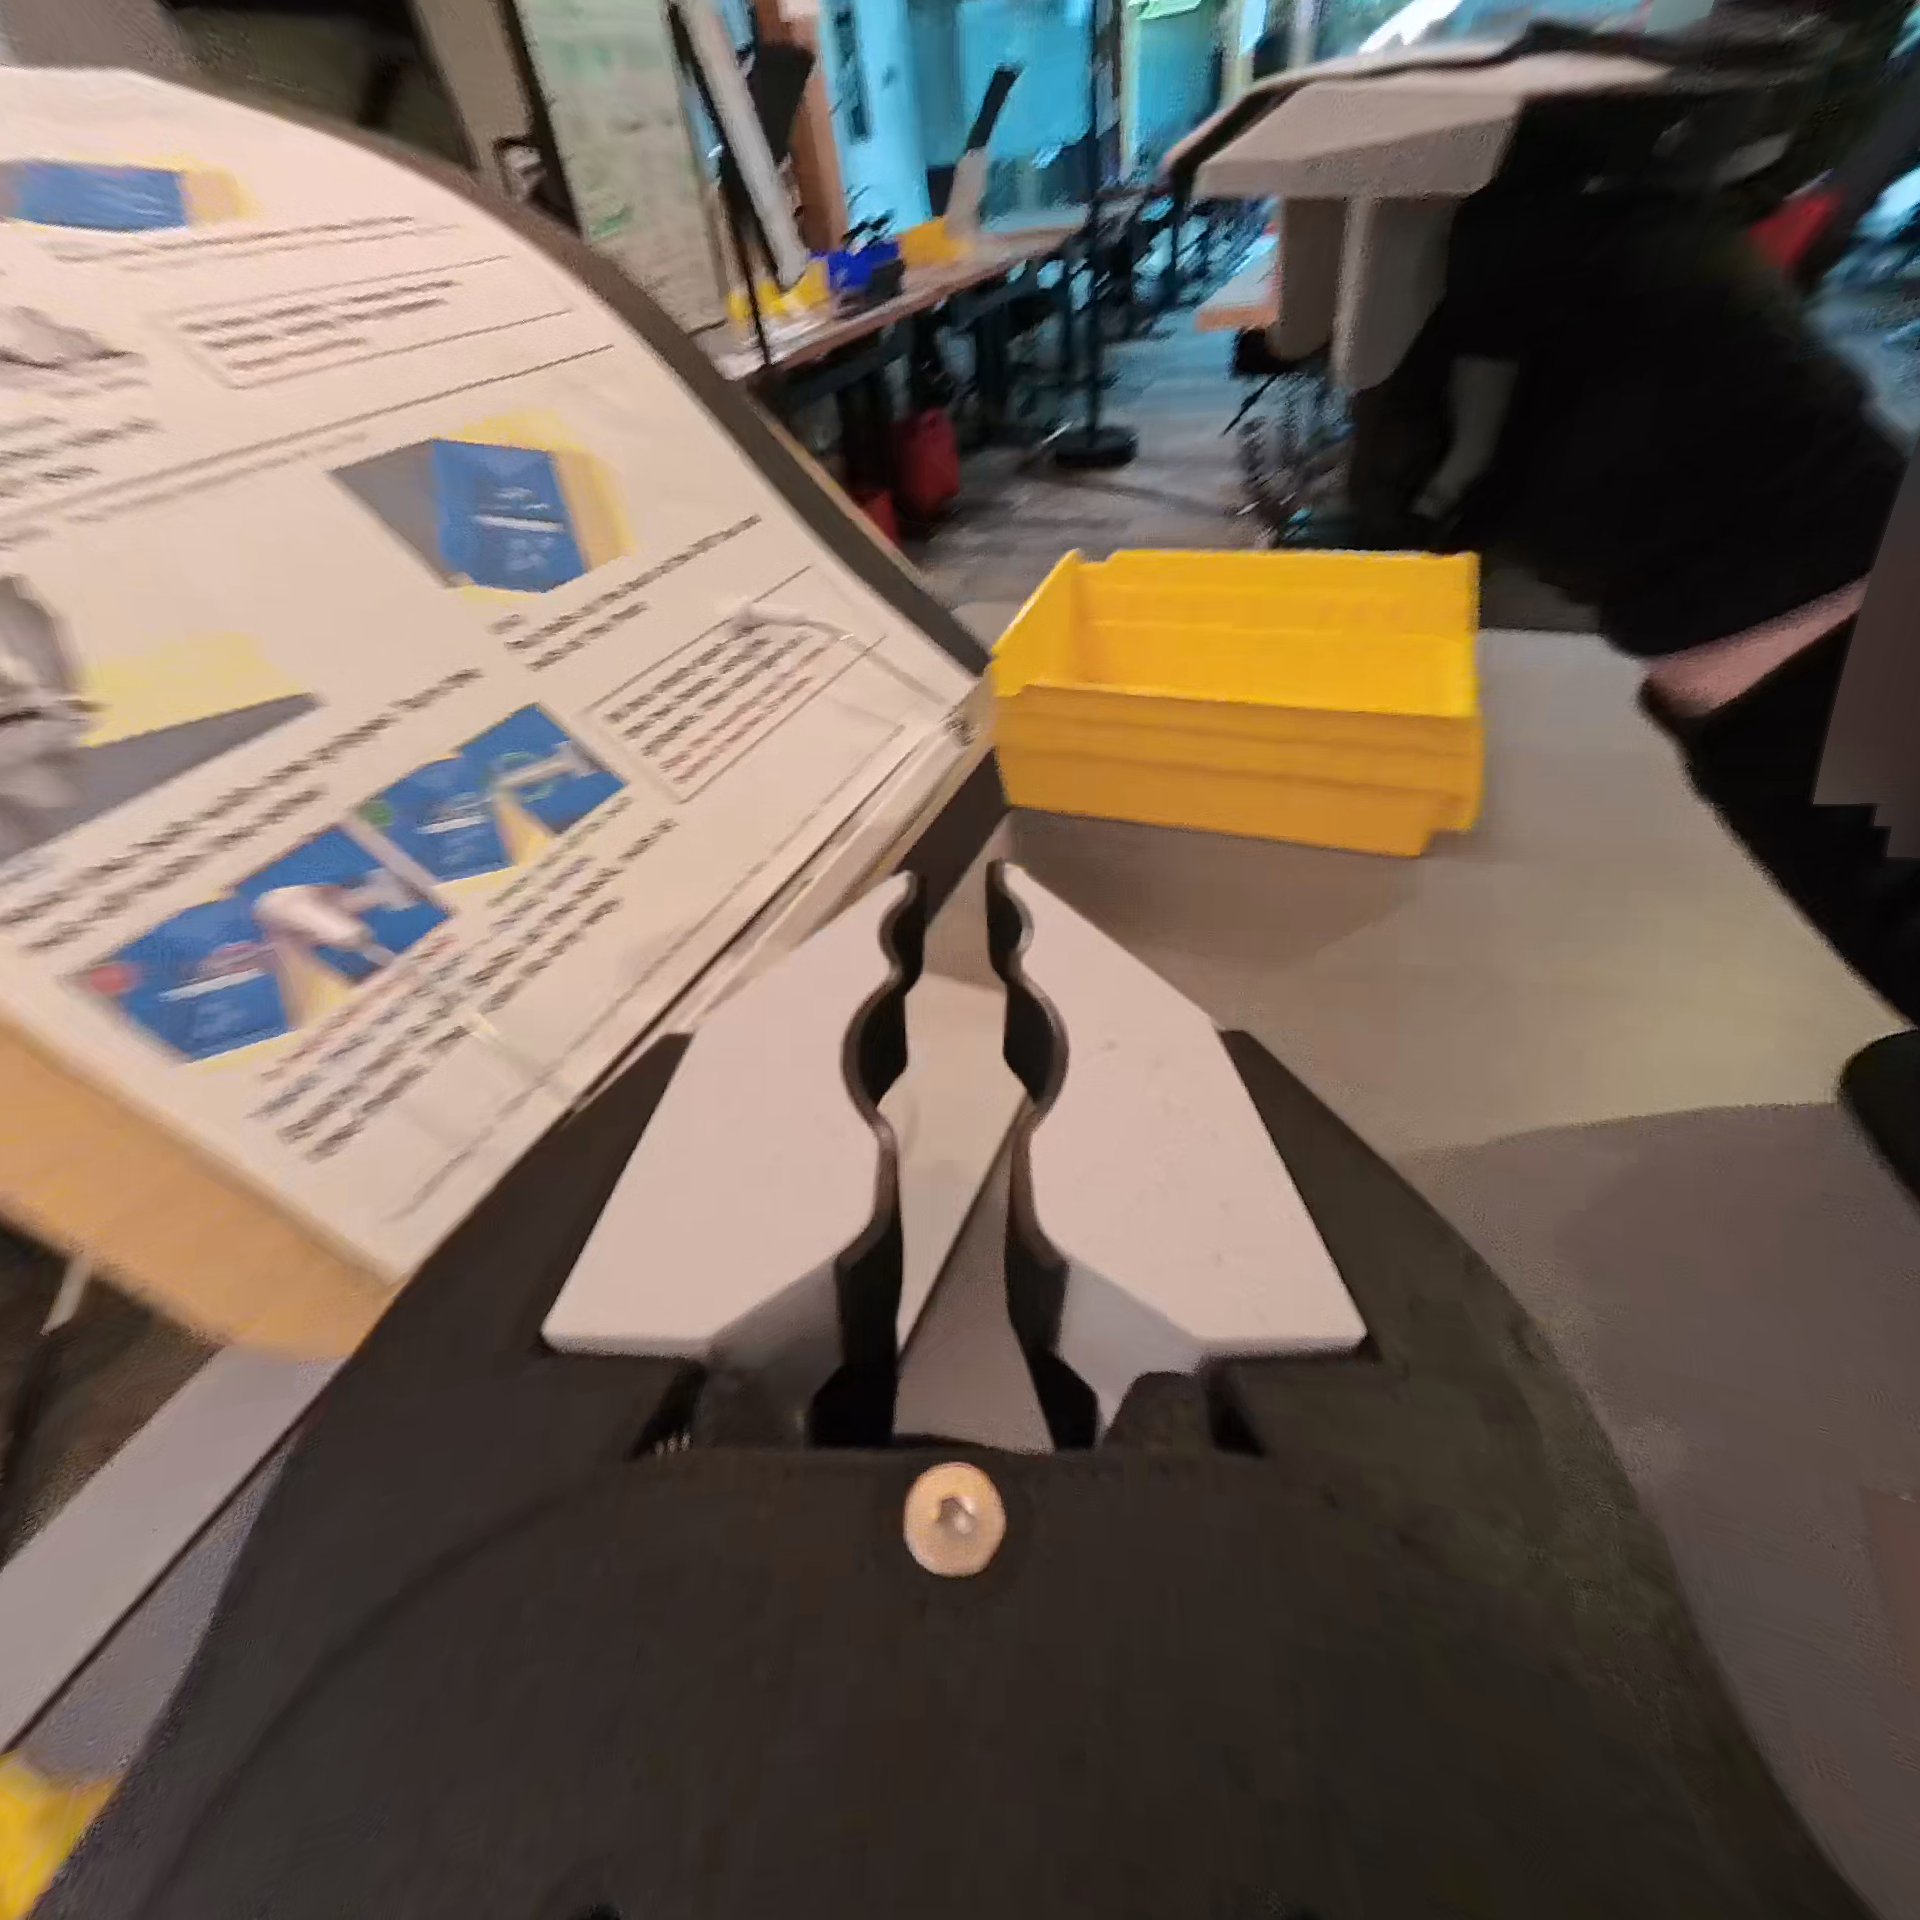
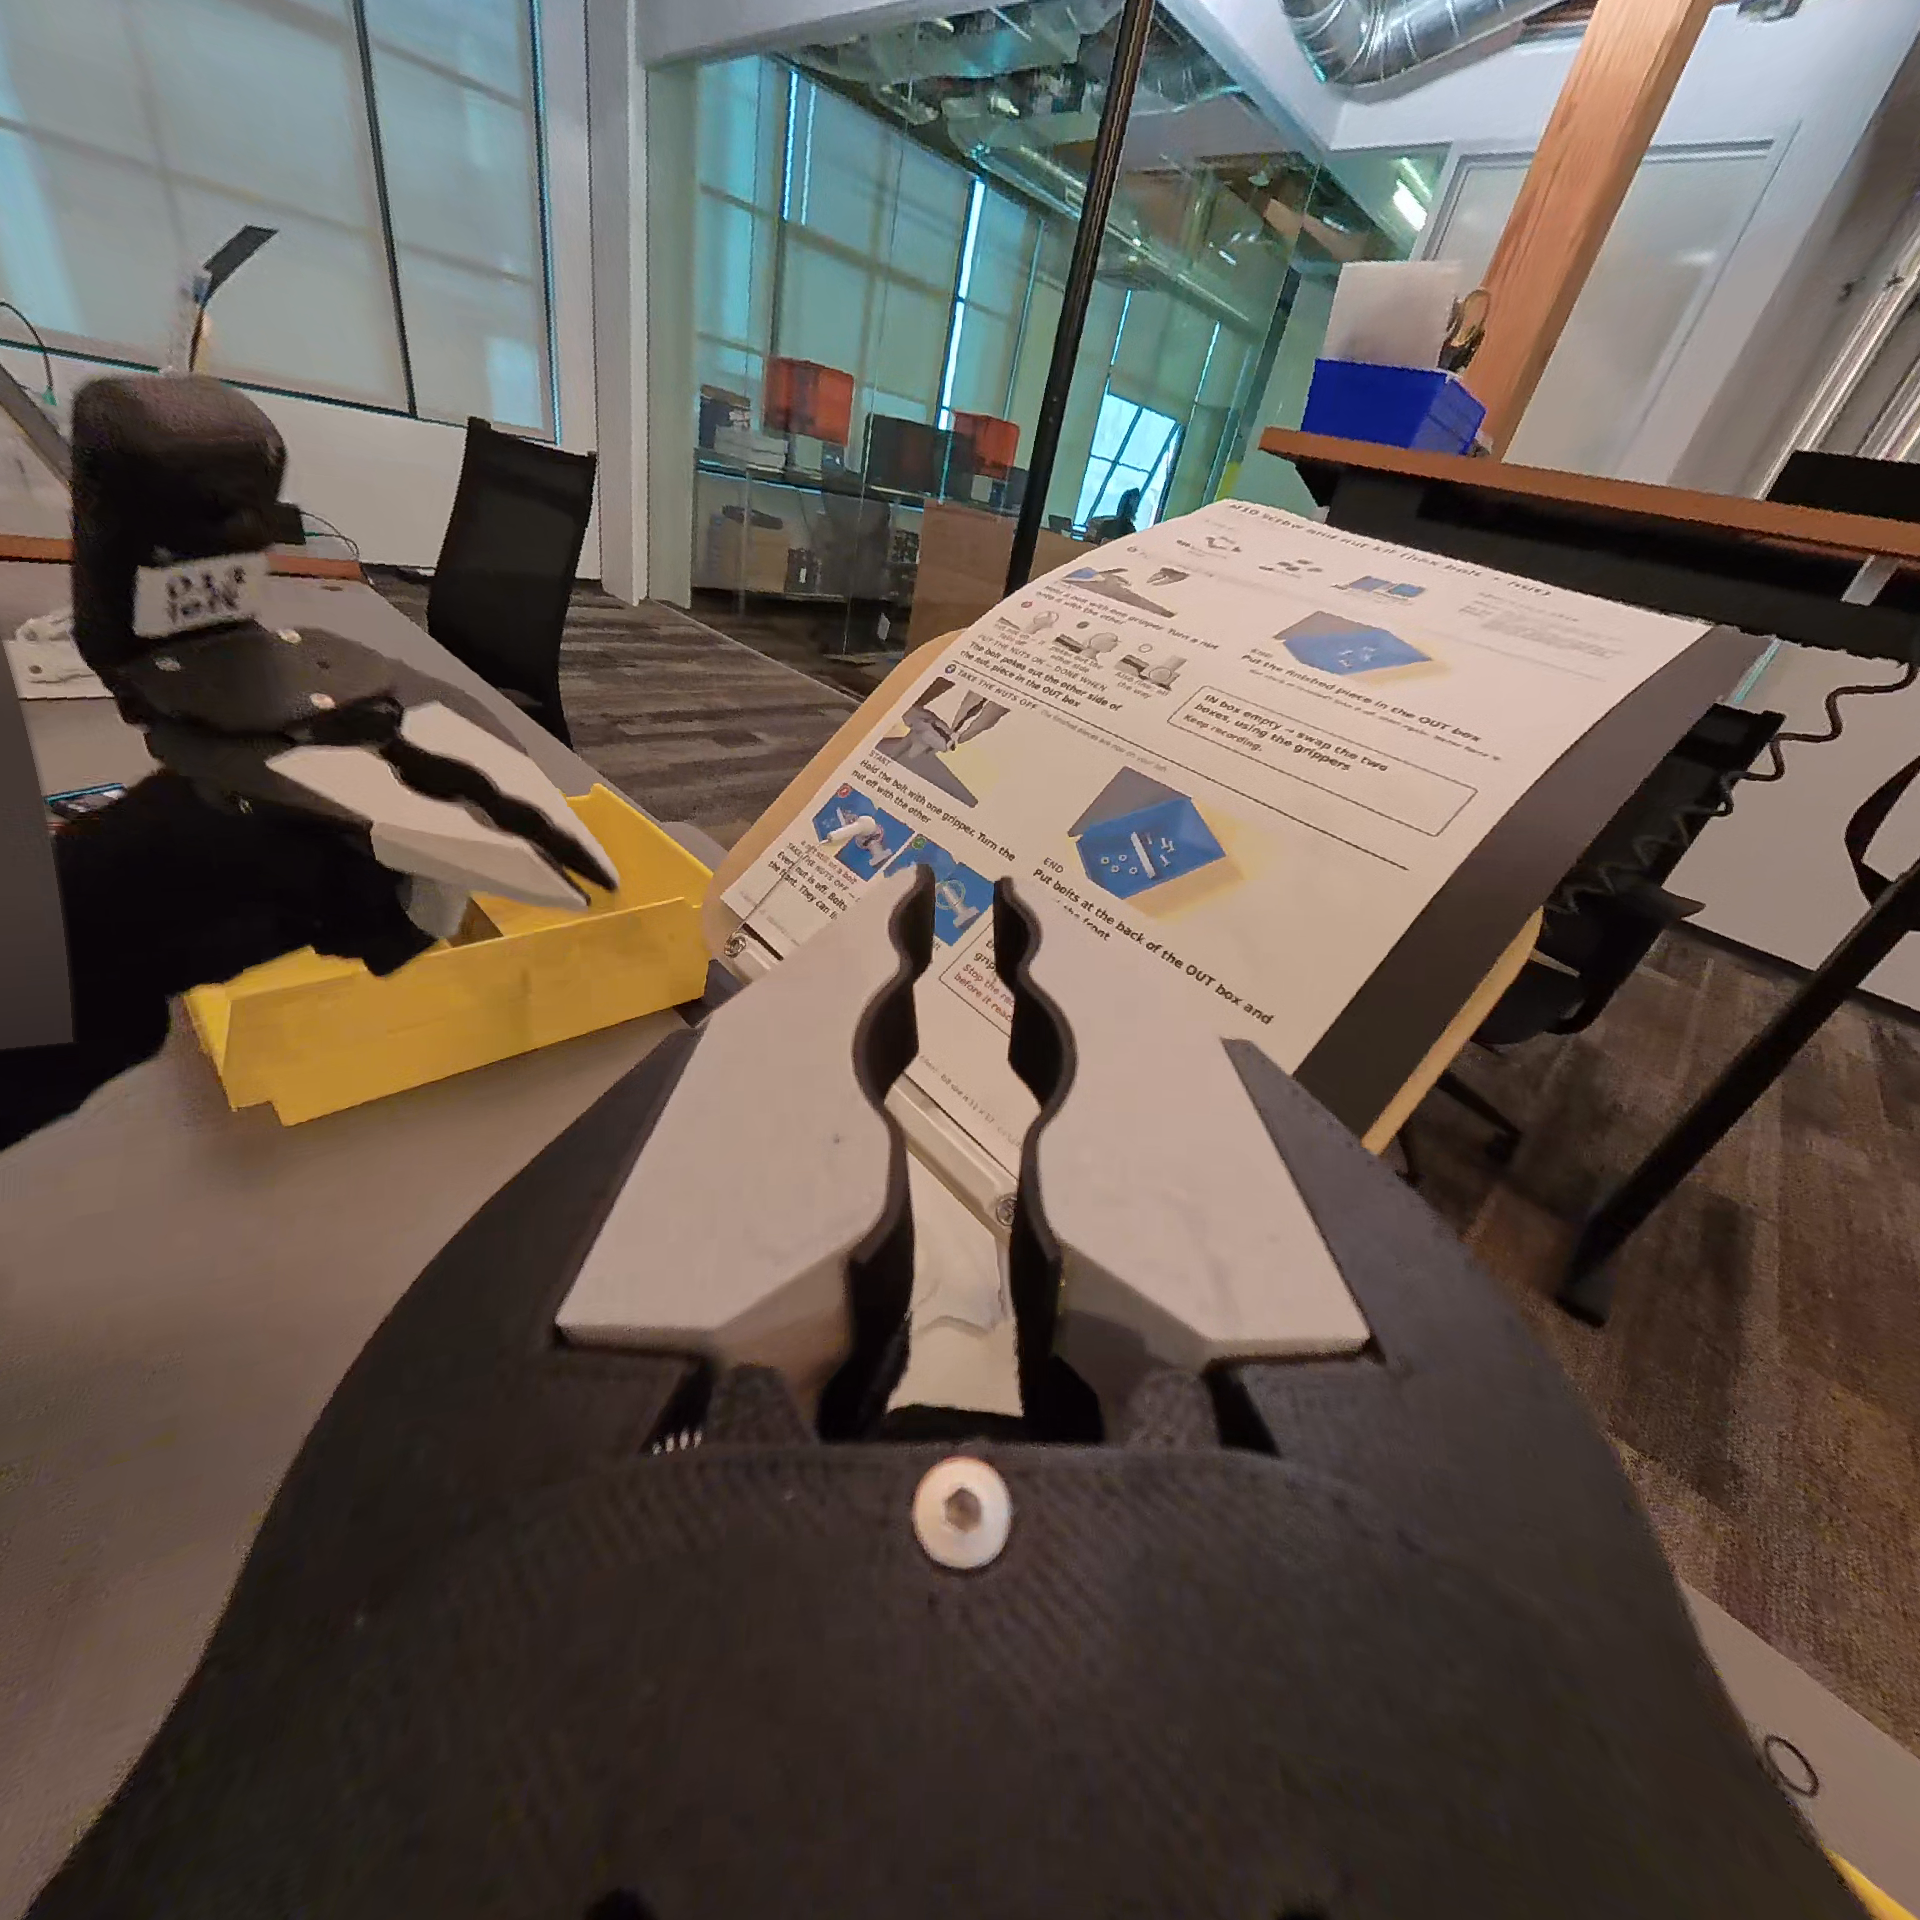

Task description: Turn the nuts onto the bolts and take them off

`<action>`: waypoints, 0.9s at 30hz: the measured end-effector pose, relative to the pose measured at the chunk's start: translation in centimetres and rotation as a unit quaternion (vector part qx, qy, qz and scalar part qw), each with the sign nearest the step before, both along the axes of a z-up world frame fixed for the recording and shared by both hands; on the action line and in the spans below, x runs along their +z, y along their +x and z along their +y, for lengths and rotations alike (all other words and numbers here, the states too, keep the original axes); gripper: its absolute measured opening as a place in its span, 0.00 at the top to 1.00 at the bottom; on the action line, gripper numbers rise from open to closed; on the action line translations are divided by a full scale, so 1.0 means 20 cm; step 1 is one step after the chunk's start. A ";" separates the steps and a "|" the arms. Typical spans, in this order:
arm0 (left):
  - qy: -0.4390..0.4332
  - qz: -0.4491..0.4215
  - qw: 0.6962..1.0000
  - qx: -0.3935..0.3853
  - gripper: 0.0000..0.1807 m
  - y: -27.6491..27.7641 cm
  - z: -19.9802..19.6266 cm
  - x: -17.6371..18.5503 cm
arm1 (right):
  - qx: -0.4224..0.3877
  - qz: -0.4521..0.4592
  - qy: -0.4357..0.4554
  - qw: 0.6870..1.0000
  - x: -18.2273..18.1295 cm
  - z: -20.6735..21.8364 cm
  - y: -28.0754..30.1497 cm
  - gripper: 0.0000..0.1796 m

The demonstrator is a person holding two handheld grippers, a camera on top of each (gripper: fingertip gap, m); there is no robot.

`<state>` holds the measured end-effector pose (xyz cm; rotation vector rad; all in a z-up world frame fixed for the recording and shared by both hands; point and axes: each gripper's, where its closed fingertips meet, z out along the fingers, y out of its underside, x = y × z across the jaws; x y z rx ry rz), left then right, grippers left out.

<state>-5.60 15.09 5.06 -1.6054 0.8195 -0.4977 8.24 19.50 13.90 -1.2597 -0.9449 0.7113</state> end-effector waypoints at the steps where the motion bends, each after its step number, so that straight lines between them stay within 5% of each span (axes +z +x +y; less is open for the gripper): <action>1: 0.001 0.015 1.000 0.021 0.94 -0.06 0.00 0.02 | -0.001 0.000 0.001 1.000 0.00 0.00 0.01 0.95; 5: -0.036 0.065 0.994 0.082 0.93 -0.33 -0.04 0.05 | 0.000 -0.005 0.000 1.000 -0.01 0.01 0.02 0.95; 10: -0.115 0.211 0.950 0.198 0.91 -0.85 -0.10 -0.11 | -0.005 -0.048 0.004 0.999 -0.08 0.02 0.00 0.94; 15: -0.185 0.217 0.927 0.244 0.91 -1.19 -0.08 -0.24 | -0.004 -0.066 0.003 0.998 -0.13 0.04 -0.03 0.94; 27: -0.396 0.332 0.842 0.153 0.89 -1.43 0.11 -0.93 | 0.018 -0.078 -0.013 0.997 -0.21 0.05 -0.11 0.94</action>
